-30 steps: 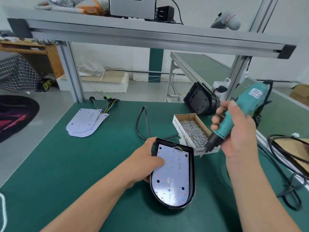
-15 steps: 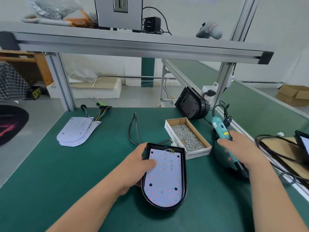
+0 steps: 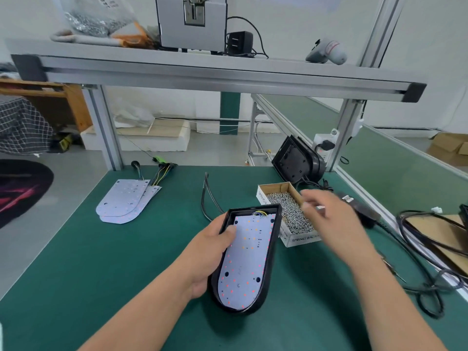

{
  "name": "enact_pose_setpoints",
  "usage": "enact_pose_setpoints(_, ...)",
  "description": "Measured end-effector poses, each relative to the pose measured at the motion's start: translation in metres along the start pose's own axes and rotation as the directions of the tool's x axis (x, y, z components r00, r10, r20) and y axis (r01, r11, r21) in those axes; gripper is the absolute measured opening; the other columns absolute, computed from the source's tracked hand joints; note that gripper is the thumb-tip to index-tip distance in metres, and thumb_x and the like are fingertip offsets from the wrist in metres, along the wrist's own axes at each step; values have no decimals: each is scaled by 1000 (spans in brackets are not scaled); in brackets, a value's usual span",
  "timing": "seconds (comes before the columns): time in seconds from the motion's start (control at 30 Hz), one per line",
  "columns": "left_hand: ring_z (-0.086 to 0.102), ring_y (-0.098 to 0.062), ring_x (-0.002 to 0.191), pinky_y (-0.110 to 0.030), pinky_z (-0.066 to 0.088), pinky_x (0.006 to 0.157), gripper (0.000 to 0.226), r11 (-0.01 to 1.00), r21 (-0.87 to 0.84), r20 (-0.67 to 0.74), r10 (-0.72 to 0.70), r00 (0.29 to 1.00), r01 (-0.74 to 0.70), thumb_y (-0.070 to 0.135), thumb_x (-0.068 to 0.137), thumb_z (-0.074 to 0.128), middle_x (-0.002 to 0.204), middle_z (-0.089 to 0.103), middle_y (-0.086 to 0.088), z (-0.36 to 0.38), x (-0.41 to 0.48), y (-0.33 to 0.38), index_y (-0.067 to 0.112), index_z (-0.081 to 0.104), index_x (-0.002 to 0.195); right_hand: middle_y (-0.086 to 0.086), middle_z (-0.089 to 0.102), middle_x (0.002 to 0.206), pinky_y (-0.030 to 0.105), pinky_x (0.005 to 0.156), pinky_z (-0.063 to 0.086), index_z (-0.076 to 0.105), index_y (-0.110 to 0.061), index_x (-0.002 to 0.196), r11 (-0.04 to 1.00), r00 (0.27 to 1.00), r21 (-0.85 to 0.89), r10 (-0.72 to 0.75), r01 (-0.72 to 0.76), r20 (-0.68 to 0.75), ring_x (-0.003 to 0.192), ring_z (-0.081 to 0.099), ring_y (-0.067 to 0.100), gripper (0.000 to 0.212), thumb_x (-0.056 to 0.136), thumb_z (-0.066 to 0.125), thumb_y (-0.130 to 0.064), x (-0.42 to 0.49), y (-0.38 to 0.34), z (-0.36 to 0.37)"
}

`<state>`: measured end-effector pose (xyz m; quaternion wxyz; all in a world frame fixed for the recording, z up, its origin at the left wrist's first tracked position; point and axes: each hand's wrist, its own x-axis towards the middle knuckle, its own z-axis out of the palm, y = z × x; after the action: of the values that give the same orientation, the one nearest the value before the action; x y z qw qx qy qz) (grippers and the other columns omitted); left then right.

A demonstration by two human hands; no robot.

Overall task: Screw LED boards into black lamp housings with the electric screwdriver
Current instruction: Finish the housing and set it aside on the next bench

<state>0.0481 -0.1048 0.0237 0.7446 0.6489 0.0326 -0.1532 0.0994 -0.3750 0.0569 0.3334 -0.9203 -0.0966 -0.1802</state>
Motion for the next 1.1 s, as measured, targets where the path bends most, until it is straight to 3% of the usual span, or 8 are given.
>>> enact_pose_setpoints(0.2, 69, -22, 83, -32, 55, 73, 28, 994, -60, -70, -92, 993, 88, 38, 110, 52, 100, 75, -4, 10, -3, -1, 17, 70, 110, -18, 72, 127, 21, 99, 50, 67, -23, 132, 900, 933, 436, -177, 24, 312, 120, 66, 1, 41, 100, 62, 2, -25, -49, 49)
enact_pose_setpoints(0.33, 56, -23, 80, -36, 48, 73, 24, 993, -102, -140, -78, 987, 64, 35, 108, 55, 89, 59, -9, 14, -3, 1, 13, 58, 100, -11, 76, 114, 35, 96, 56, 68, -21, 121, 857, 929, 514, -182, -11, 322, 110, 71, 10, 23, 98, 62, -21, -28, -59, 64)
enact_pose_setpoints(0.5, 66, -21, 83, -43, 56, 90, 26, 999, -43, -123, 6, 992, -11, 34, 111, 52, 82, 72, 2, 14, 2, -2, 15, 69, 107, -14, 68, 122, 31, 100, 52, 54, -36, 146, 910, 930, 342, -312, 234, 194, 115, 64, 7, 47, 103, 58, -18, -20, -62, 69)
enact_pose_setpoints(0.63, 55, -5, 42, -14, 45, 43, 44, 991, -125, -95, -64, 993, 52, 3, 108, 49, 49, 57, 6, 8, 7, -3, 11, 63, 67, -12, 64, 113, 28, 96, 48, 57, -30, 148, 928, 928, 141, -359, 344, 100, 106, 59, 6, 53, 95, 52, -32, -13, -63, 67)
enact_pose_setpoints(0.73, 55, -9, 59, -11, 44, 45, 42, 986, -166, -136, -34, 990, 12, -8, 109, 40, 49, 59, 8, -10, 9, -1, 13, 50, 74, -12, 67, 109, 28, 94, 50, 67, -28, 132, 941, 939, 94, -333, 325, 89, 102, 61, 6, 43, 92, 55, -35, -11, -65, 66)
enact_pose_setpoints(0.83, 49, -7, 38, -14, 39, 41, 39, 996, -82, -194, -47, 980, 31, -5, 109, 43, 45, 50, 1, -13, 13, 8, 7, 48, 72, -8, 68, 104, 38, 86, 53, 68, -26, 120, 948, 946, -14, -316, 318, 75, 98, 61, 15, 30, 91, 61, -31, -9, -63, 69)
enact_pose_setpoints(0.97, 58, -15, 52, -21, 47, 49, 32, 997, -63, -129, 32, 991, -40, 31, 103, 61, 64, 63, -4, -24, 2, 19, 19, 70, 75, -7, 57, 81, 44, 68, 50, 60, -20, 92, 901, 917, -176, -398, 395, 24, 86, 52, 23, 15, 86, 57, -33, -4, -64, 70)
enact_pose_setpoints(1.1, 69, -38, 112, -47, 62, 75, 81, 950, -228, -164, 176, 971, -211, 84, 96, 29, 128, 71, -22, -51, 5, 36, 26, 59, 144, -4, 56, 74, 40, 65, 44, 58, -19, 85, 841, 877, -265, -477, 472, 49, 81, 51, 26, 14, 83, 67, -30, 2, -61, 74)
